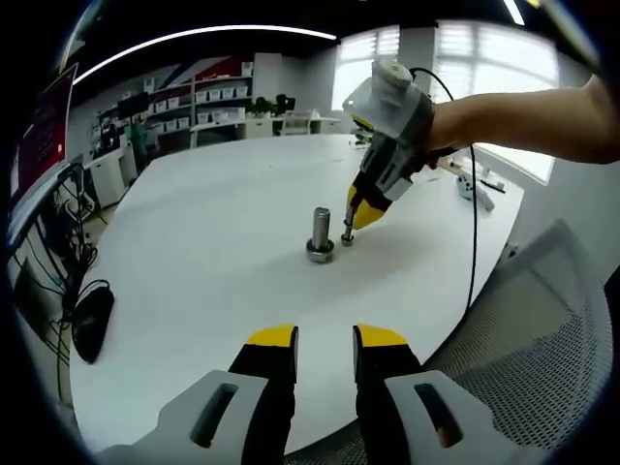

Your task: Place the washer onto the threaded stud by aligning its center hole with the stud, sliding it down to the base, and recovering from edge contact or off-axis alignment until the washer reaches the visible bottom stop.

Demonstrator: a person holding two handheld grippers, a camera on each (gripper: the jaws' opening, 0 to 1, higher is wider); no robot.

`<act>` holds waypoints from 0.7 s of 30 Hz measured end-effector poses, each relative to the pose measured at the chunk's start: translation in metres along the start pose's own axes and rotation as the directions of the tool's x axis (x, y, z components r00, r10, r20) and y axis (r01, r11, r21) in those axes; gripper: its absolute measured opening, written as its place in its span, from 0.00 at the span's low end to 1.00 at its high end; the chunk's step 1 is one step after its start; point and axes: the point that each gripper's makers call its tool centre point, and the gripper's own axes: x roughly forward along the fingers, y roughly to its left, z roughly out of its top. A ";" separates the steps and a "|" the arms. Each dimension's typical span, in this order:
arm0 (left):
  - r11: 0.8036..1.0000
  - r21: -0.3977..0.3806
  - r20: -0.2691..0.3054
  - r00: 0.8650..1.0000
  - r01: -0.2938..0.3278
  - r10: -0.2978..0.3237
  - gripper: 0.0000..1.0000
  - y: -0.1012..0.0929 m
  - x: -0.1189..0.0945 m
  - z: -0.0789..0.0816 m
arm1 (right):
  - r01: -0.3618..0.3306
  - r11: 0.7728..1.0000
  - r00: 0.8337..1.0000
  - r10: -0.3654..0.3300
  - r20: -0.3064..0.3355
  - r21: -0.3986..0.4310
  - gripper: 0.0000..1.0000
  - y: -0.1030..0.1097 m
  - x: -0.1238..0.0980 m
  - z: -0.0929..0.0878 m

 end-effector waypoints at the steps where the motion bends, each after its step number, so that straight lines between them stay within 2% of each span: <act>1: 1.000 0.000 0.001 1.000 0.000 0.000 0.20 0.000 0.000 0.000 | 0.000 1.000 1.000 0.000 -0.002 0.001 0.13 0.000 0.001 0.000; 13: 1.000 -0.004 0.006 1.000 0.002 -0.002 0.20 0.000 0.000 0.001 | -0.004 1.000 1.000 0.004 -0.020 0.006 0.14 -0.002 0.016 -0.005; 16: 1.000 0.000 0.004 1.000 0.005 -0.005 0.20 0.000 0.000 0.000 | -0.012 1.000 1.000 0.012 -0.018 -0.022 0.14 0.000 0.017 -0.005; 17: 1.000 -0.001 0.004 1.000 0.005 -0.005 0.20 0.000 0.000 0.001 | -0.003 0.999 1.000 0.003 -0.009 -0.044 0.15 -0.001 0.017 -0.004; 21: 1.000 -0.001 0.005 1.000 0.007 -0.007 0.20 -0.001 0.000 0.001 | 0.010 0.999 1.000 -0.010 -0.011 -0.039 0.21 -0.004 0.017 -0.006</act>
